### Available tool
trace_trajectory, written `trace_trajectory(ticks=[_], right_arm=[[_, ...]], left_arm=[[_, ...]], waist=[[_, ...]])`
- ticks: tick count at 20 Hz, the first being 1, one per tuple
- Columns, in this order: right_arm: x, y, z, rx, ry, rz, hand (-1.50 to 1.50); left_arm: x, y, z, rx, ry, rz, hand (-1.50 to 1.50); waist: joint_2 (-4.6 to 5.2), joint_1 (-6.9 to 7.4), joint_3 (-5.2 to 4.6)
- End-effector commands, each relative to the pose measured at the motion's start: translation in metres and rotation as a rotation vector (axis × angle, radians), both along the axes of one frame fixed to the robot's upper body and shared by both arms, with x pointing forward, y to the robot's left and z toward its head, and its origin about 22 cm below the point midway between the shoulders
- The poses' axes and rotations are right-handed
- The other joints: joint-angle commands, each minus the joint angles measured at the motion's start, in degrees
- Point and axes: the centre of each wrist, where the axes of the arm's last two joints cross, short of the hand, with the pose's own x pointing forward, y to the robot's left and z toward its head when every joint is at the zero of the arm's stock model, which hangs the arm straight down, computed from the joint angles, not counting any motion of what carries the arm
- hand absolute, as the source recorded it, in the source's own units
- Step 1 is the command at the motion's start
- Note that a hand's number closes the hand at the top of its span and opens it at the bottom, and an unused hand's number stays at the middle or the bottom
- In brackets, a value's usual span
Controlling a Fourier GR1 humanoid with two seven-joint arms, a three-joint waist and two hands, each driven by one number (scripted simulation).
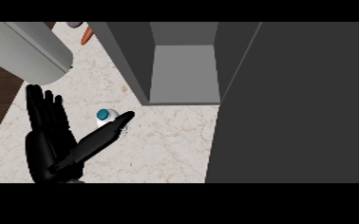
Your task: Pick up the bottled water, place it into the cabinet and close the cabinet
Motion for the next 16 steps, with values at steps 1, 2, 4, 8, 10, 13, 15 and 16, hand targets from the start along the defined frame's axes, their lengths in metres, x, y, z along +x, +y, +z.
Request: trace_trajectory(ticks=[1,2,4,8,10,13,15,16], right_arm=[[-0.033,-0.012,0.024,0.004,-0.074,-0.006,-1.5],[-0.035,-0.009,0.022,0.019,-0.07,-0.017,-1.5],[-0.034,-0.01,0.018,0.002,-0.054,0.003,-1.5],[-0.034,-0.019,0.026,0.009,-0.078,-0.01,-1.5],[-0.035,-0.014,0.028,-0.019,-0.086,0.008,-1.5],[-0.034,-0.01,0.025,-0.003,-0.073,-0.005,-1.5],[-0.042,-0.012,0.032,0.009,-0.085,0.0,-1.5],[-0.031,-0.007,0.031,-0.001,-0.087,0.003,-1.5]], left_arm=[[0.001,0.008,-0.033,0.003,0.025,0.023,-1.5],[-0.002,0.013,-0.034,-0.004,0.035,0.008,-1.5],[0.013,0.028,-0.044,-0.018,0.042,-0.003,-1.5],[0.007,0.03,-0.085,-0.024,0.057,0.003,-1.5],[0.01,0.03,-0.1,-0.047,0.049,-0.012,-1.5],[0.023,0.042,-0.118,-0.045,0.046,0.02,-1.5],[0.007,0.043,-0.137,-0.036,0.063,0.014,-1.5],[0.004,0.019,-0.146,-0.021,0.084,0.002,-1.5]], waist=[[-0.01,-0.07,-0.04],[-0.07,0.07,-0.01],[-0.02,-0.15,0.01],[0.02,-0.23,-0.02],[-0.02,-0.08,-0.02],[0.0,-0.17,0.04],[-0.1,-0.19,0.01],[-0.01,0.01,-0.01]])
